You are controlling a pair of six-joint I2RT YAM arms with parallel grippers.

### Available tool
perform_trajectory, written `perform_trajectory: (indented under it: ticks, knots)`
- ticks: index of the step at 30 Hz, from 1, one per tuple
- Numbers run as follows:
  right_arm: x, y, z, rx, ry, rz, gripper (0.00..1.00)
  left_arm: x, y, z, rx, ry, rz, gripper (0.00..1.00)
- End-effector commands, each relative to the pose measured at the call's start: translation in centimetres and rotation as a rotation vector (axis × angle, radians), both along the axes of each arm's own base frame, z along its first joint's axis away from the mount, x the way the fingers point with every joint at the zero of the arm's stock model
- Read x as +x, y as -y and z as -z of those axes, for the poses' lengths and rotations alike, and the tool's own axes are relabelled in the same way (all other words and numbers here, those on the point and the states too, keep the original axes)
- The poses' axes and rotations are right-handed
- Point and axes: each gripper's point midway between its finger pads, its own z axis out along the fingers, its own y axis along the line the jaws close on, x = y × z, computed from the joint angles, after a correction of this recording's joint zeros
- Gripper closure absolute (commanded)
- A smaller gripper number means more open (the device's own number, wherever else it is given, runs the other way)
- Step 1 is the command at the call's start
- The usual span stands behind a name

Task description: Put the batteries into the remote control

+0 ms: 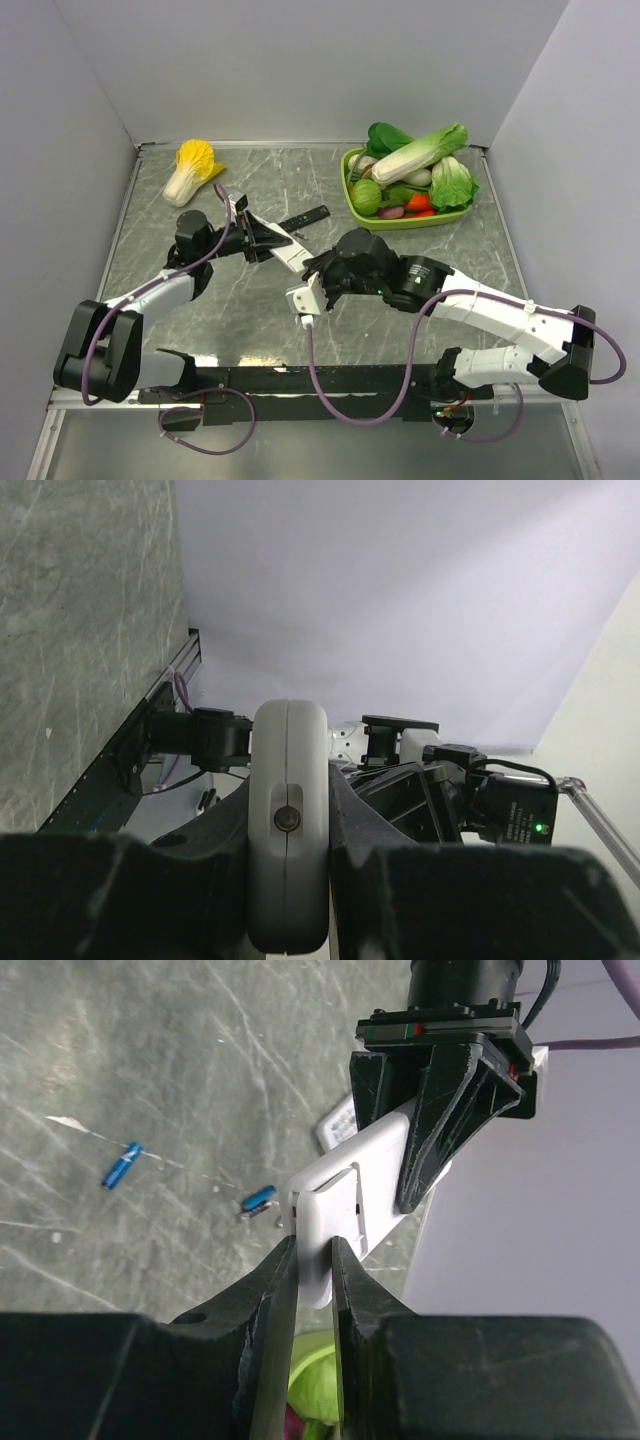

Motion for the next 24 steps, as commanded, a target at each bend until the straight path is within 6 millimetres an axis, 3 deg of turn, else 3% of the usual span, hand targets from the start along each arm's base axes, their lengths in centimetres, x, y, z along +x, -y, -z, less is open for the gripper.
perform_trajectory:
  ticks: [1,10,16,24]
  knots:
    - [0.8,0.9,0.7,-0.026,0.107,0.038,0.97,-0.5,0.1,-3.1,-0.02,0.131,0.061,0.98]
    - [1.0,1.3,1.4,-0.015,0.265,0.039,1.0,-0.7,-0.3,-3.7,0.001,0.157,0.087,0.98]
    - [1.0,1.7,0.5,0.006,0.35,0.043,1.0,-0.7,-0.6,-4.2,0.01,0.166,0.082,0.98]
    - [0.2,0.5,0.4,0.042,0.376,0.027,1.0,-0.9,-0.8,-5.1,-0.005,0.173,0.057,0.98]
